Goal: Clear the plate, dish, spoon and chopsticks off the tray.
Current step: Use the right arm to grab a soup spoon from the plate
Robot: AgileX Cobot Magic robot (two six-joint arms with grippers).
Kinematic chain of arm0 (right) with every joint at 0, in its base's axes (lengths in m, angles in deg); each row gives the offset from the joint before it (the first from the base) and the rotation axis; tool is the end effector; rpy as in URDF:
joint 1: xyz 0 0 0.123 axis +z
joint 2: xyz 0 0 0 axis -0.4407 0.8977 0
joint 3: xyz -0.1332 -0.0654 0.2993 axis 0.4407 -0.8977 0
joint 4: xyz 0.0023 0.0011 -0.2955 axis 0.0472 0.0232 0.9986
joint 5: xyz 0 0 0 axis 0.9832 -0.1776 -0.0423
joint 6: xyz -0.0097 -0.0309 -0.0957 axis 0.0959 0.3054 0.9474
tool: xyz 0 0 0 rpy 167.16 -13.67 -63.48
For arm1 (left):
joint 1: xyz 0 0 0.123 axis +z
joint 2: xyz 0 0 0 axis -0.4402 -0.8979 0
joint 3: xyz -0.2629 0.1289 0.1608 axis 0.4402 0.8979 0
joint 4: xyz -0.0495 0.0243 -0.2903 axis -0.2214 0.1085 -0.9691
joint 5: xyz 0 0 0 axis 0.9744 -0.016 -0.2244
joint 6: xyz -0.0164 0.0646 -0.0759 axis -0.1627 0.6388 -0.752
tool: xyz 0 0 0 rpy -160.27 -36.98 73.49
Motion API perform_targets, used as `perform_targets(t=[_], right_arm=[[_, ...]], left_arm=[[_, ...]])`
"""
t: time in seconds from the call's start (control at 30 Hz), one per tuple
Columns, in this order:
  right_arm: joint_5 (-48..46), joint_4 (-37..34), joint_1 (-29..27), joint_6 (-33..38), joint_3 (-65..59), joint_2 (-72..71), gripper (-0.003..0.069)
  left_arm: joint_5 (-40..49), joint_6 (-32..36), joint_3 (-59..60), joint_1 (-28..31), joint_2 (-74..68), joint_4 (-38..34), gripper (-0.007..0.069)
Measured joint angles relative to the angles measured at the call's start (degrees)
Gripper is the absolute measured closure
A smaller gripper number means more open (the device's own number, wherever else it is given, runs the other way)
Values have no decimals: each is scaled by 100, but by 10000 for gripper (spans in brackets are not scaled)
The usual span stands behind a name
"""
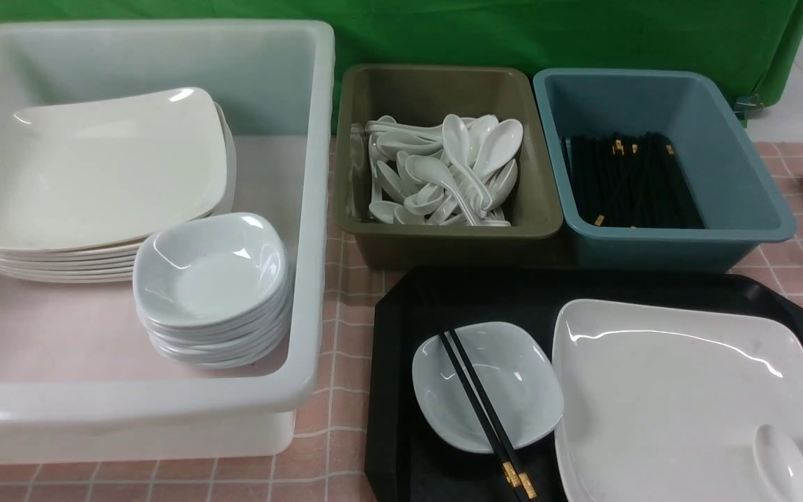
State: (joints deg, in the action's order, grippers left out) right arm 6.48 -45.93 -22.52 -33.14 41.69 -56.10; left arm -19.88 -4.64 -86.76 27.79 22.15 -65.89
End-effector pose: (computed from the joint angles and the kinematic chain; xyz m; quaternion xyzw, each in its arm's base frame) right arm 0.0618 0.0015 0.1998 -0.0751 0.7357 -0.0420 0.6718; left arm 0.0604 0.0017 0.1876 -0.0157 0.7600 0.0045 0.6497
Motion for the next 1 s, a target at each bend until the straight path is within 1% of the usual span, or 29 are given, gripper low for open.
perform_targets(t=[0.43,0.5,0.53,0.57,0.63,0.7,0.77,0.8,0.87,1.0], right_arm=[[0,0,0,0,0,0,416],[0,-14,0,-168,0,0,416],[17,-51,0,-481,0,0,416],[43,-160,0,-935,0,0,416],[69,-598,0,-1912,0,0,416],[74,-976,0,-3243,-7,0,416],[81,-1148,0,-4494,-6,0,416],[81,-1178,0,-4816,-6,0,416],[81,-1197,0,-5086,-6,0,416],[217,-1235,0,-5340,-27,0,416]], left_arm=[[0,0,0,0,0,0,605],[0,0,0,0,0,0,605],[0,0,0,0,0,0,605],[0,0,0,0,0,0,605],[0,0,0,0,0,0,605],[0,0,0,0,0,0,605],[0,0,0,0,0,0,605],[0,0,0,0,0,0,605],[0,0,0,0,0,0,605],[0,0,0,0,0,0,605]])
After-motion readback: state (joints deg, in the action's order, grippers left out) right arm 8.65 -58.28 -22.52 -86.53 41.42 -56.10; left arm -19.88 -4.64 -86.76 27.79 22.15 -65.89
